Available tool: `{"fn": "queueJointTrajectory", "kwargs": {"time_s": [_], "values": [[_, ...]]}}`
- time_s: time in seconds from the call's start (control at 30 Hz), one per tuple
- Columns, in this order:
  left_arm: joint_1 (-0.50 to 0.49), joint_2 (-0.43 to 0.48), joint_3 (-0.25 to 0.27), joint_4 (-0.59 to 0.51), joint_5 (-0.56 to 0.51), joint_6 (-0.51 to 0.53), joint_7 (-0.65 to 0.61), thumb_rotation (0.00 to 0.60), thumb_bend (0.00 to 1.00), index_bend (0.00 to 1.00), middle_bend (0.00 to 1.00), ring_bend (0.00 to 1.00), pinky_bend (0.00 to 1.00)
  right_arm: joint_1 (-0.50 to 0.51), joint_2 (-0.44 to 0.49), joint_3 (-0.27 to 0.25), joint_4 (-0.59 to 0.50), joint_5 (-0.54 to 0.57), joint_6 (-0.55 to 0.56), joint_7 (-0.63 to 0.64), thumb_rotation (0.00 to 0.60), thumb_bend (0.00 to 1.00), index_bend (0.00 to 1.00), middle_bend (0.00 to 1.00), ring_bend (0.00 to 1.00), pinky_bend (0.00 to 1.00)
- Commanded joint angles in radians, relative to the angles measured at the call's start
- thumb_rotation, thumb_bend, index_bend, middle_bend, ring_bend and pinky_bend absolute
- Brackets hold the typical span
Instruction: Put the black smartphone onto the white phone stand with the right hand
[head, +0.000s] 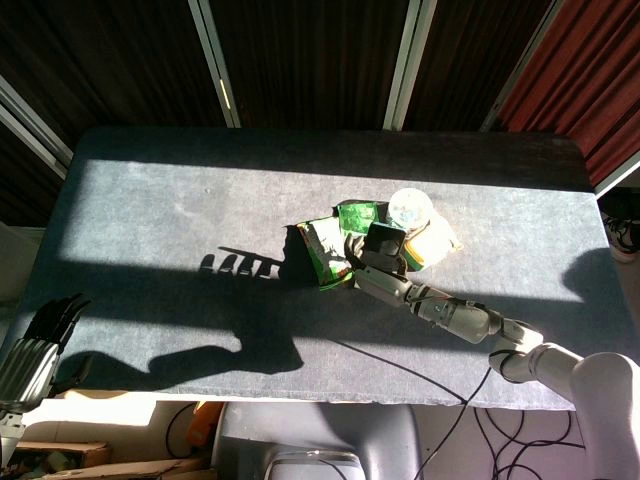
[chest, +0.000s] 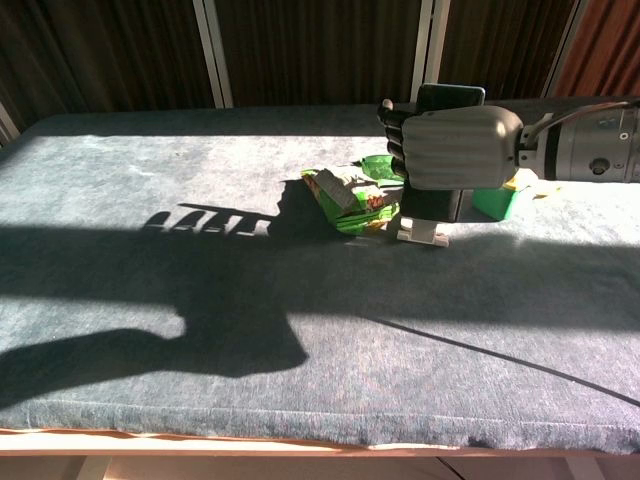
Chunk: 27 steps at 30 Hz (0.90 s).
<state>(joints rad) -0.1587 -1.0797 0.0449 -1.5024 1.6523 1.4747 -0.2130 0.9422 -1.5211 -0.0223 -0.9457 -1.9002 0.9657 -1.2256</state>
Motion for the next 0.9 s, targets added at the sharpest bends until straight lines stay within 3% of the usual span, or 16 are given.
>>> {"fn": "queueJointTrajectory", "kwargs": {"time_s": [0.03,0.9], "values": [[0.000,0.000,0.000,0.000,0.001,0.000,-0.001,0.600,0.40,0.00,0.00,0.00,0.00,0.001,-0.005,-0.003,0.002,-0.002,-0.003,0.002,0.600,0.30,0.91,0.60,0.42,0.37],[-0.001,-0.001,0.006,-0.002,0.011,-0.005,0.009,0.600,0.40,0.00,0.00,0.00,0.00,-0.017,-0.064,0.008,0.039,0.028,-0.023,-0.013,0.600,0.29,0.85,0.60,0.40,0.37]]}}
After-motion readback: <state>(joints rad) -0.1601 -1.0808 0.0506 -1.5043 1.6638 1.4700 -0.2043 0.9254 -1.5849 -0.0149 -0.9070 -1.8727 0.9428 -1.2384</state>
